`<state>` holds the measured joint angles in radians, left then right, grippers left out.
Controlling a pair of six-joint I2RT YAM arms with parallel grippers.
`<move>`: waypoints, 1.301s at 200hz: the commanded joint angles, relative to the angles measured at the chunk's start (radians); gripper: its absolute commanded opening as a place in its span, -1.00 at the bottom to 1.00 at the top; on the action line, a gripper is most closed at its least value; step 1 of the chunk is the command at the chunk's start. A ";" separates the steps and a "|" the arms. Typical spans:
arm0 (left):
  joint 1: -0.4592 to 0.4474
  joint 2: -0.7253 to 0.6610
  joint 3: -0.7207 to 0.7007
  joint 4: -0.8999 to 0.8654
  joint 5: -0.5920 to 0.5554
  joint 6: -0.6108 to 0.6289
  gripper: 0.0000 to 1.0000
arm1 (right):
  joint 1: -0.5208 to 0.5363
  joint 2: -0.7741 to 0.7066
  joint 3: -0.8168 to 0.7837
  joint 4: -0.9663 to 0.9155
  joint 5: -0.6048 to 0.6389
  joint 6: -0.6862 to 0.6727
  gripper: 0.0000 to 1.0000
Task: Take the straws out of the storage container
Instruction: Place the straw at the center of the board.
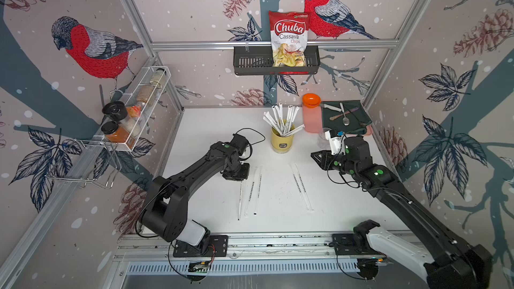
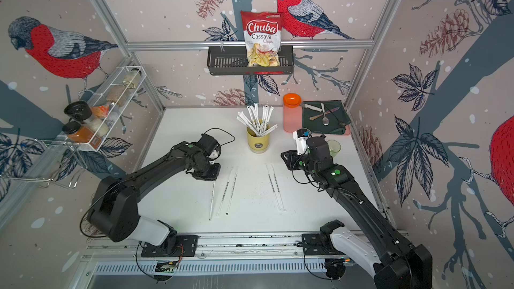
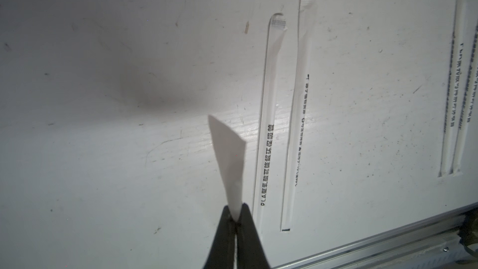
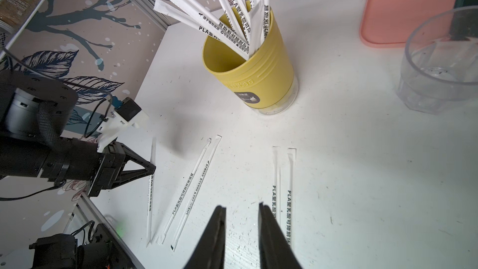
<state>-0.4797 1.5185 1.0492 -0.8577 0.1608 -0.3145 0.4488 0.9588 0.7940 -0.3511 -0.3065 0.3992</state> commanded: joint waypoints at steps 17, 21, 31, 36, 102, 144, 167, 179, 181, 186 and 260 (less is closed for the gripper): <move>0.016 0.087 0.025 0.067 0.034 0.050 -0.92 | 0.000 0.009 -0.009 0.035 -0.012 0.006 -0.47; 0.019 0.098 0.028 0.070 0.041 0.052 -0.92 | 0.000 0.011 -0.009 0.035 -0.012 0.005 -0.47; 0.019 0.119 0.038 0.076 0.053 0.060 -0.92 | 0.001 0.015 -0.007 0.034 -0.010 0.001 -0.46; 0.019 0.129 0.043 0.078 0.051 0.064 -0.91 | -0.001 0.017 -0.006 0.032 -0.008 -0.002 -0.46; 0.033 0.223 0.086 0.077 -0.008 0.085 -0.75 | -0.005 0.044 -0.016 0.046 -0.016 -0.007 -0.46; 0.035 0.229 0.101 0.086 -0.009 0.082 -0.59 | -0.007 0.056 -0.017 0.048 -0.018 -0.010 -0.46; 0.036 0.222 0.104 0.086 -0.012 0.079 -0.56 | -0.009 0.060 -0.016 0.046 -0.016 -0.011 -0.46; 0.038 0.216 0.104 0.082 -0.018 0.076 -0.56 | -0.010 0.059 -0.016 0.044 -0.014 -0.011 -0.46; 0.038 0.216 0.104 0.081 -0.018 0.076 -0.56 | -0.010 0.058 -0.016 0.044 -0.014 -0.010 -0.46; 0.038 0.211 0.106 0.079 -0.020 0.075 -0.56 | -0.010 0.058 -0.015 0.043 -0.014 -0.011 -0.46; 0.040 -0.071 0.121 0.321 -0.115 0.015 -0.55 | 0.015 0.111 0.079 0.084 0.070 -0.008 -0.44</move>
<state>-0.4416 1.5570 1.1770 -0.7151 0.0990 -0.2691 0.4461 1.0462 0.8242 -0.3283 -0.2958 0.3946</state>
